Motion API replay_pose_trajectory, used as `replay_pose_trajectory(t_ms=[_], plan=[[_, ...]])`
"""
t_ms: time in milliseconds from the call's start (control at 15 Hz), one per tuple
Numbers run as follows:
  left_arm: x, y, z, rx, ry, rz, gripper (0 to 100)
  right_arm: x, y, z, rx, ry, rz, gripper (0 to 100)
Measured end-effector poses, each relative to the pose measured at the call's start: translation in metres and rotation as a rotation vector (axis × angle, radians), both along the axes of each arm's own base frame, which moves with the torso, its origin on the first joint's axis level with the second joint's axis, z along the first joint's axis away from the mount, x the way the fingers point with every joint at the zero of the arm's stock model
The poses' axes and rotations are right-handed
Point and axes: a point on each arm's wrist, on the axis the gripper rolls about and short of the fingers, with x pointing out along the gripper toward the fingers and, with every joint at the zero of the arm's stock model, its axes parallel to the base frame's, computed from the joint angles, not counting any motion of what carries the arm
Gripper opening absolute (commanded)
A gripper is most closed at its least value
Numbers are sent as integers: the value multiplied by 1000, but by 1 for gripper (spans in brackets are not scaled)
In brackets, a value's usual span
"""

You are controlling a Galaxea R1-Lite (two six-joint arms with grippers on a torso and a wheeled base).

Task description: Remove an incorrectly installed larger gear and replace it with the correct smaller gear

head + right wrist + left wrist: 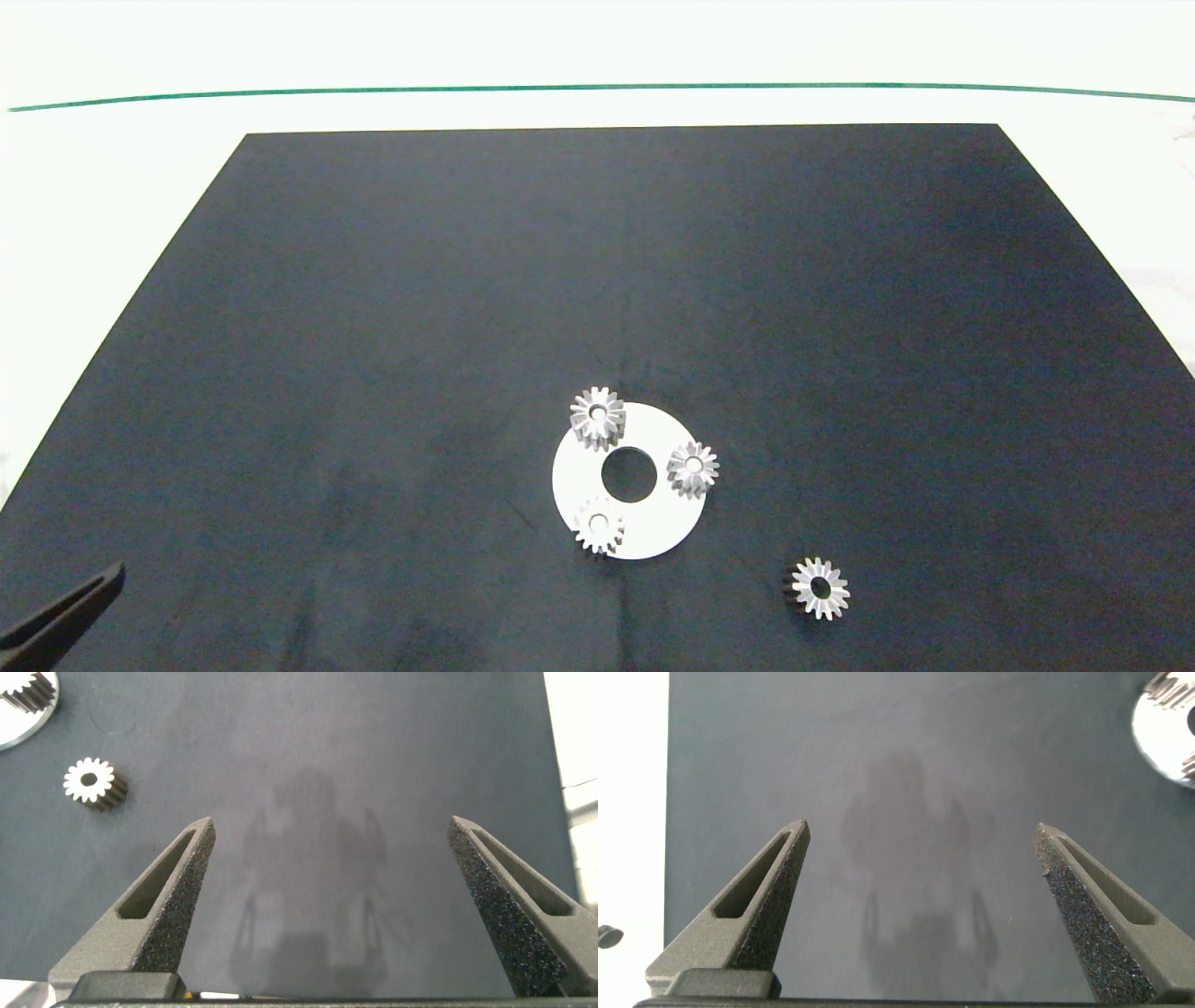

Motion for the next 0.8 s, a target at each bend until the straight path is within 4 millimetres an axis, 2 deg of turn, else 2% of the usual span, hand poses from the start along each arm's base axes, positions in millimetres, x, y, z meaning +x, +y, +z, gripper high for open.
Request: replay_pose_trajectory(t_ms=[200,333,467,600,800], plan=[[38,-16,52,-26,154,-162,100,17,0,22,-44,99,12,100],[64,-41,68,-50,297,-264,100,35,1,37,-75,172,44,100],[87,-72,69,-11,397,-291,100,49,3,52,-95,199,98,100],[101,-103,62,21,462,-334,100,57,5,55,-109,223,133,100],[124,-151,45,36,431,-316,100,62,6,58,-145,231,160,100]])
